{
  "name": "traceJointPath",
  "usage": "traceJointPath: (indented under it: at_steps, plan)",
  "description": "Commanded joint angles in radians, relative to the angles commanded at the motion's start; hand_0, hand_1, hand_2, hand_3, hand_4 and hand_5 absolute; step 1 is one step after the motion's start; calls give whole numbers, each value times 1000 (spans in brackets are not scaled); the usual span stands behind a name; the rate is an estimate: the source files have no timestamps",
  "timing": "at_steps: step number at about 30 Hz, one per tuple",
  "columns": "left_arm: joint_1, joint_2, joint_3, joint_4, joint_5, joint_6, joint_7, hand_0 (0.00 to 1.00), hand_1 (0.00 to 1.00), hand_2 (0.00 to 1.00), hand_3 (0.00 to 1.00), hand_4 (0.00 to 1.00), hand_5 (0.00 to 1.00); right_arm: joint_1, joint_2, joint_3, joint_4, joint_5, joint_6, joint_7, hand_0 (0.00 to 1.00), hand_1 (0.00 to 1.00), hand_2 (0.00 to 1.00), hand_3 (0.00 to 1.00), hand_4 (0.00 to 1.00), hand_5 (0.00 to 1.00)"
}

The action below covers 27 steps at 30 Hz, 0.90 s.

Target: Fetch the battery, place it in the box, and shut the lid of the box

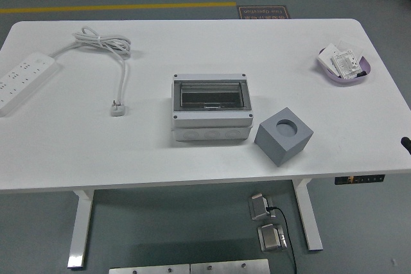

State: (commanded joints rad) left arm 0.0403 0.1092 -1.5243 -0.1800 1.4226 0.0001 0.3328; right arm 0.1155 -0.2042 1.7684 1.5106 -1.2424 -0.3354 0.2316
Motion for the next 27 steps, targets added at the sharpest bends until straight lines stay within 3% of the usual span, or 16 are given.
traceJointPath:
  at_steps: [15,22,27]
  plan:
    - [6,3,-3,0,-1,2,1,676,669,662,729,772,422,-5,14,-13,1,93,20,38,631,481,540,672,895,646]
    - [5,-5,-5,0,-3,3,3,676,671,662,729,772,423,-4,27,-29,-21,146,73,77,631,480,540,675,893,643]
    - [4,-12,-2,0,-5,3,4,676,670,662,730,771,423,1,31,-43,-25,140,111,58,636,483,572,688,893,642]
